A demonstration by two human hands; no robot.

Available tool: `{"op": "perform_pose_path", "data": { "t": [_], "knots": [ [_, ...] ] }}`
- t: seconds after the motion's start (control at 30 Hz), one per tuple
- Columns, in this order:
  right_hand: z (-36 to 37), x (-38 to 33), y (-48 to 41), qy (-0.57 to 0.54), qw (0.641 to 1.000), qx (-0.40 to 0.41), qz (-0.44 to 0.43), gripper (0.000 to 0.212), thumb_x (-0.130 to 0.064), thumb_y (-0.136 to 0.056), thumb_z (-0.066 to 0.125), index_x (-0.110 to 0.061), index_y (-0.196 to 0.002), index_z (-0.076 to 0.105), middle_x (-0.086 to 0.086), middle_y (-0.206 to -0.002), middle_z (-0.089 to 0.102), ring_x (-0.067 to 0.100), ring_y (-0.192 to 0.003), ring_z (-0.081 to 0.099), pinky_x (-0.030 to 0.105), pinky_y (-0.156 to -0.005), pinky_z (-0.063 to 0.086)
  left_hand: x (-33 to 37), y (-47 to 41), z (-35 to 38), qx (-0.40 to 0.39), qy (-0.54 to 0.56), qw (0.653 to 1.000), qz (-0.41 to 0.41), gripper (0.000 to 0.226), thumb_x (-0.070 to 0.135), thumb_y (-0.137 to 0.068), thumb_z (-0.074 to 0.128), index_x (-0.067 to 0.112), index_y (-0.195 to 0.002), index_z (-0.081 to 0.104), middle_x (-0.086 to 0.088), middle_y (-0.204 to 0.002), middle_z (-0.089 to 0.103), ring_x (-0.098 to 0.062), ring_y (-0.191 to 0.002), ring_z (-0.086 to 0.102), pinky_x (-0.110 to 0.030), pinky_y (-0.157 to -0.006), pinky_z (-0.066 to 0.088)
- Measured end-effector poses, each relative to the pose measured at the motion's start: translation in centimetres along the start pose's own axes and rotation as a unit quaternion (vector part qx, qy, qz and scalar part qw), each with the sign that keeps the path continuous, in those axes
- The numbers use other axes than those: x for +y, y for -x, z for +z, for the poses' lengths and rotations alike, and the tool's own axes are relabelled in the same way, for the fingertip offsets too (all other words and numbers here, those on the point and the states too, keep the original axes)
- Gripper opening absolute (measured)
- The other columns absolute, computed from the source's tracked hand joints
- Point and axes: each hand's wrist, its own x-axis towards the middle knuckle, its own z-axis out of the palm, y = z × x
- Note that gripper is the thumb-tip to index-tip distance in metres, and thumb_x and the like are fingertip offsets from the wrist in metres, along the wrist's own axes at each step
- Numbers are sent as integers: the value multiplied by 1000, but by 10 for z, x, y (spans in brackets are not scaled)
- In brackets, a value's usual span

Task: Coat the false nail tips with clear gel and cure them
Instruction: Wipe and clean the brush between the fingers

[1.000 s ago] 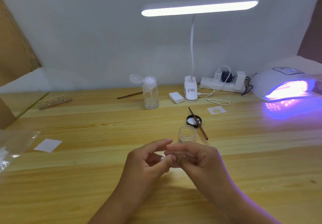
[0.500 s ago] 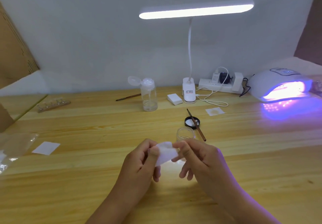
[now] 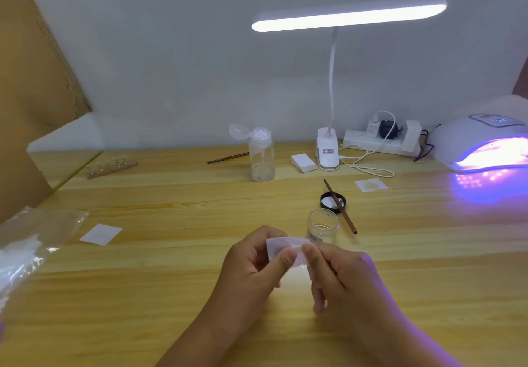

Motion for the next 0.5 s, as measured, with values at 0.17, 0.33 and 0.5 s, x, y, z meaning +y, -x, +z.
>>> {"op": "perform_pose_path", "data": {
  "t": [0.17, 0.33, 0.5],
  "knots": [
    [-3, 1, -2, -14, 1000, -13, -10, 35, -68, -87, 48, -43, -103, 66, -24, -86, 72, -1, -80, 70, 13, -64, 50, -6, 5, 3, -44, -12, 998, -39, 7, 38, -98, 48, 37, -91, 48, 10, -49, 46, -9, -44, 39, -22, -47, 34],
    [-2, 1, -8, -107, 992, -73, 0, 13, -20, -92, 69, -30, -98, 76, 1, -84, 75, 17, -81, 71, 32, -71, 57, -3, 3, 2, -41, 70, 996, -23, 4, 29, -100, 45, 32, -99, 44, 5, -59, 57, -11, -47, 42, -24, -50, 42],
    [-6, 1, -10, -139, 990, -25, 5, 22, -8, -85, 75, -29, -81, 78, 1, -74, 76, 11, -73, 72, 16, -68, 52, -9, 3, 3, -46, 47, 998, 4, 12, 22, -95, 46, 33, -99, 46, 8, -75, 48, -16, -70, 44, -31, -71, 42]
  ]
}}
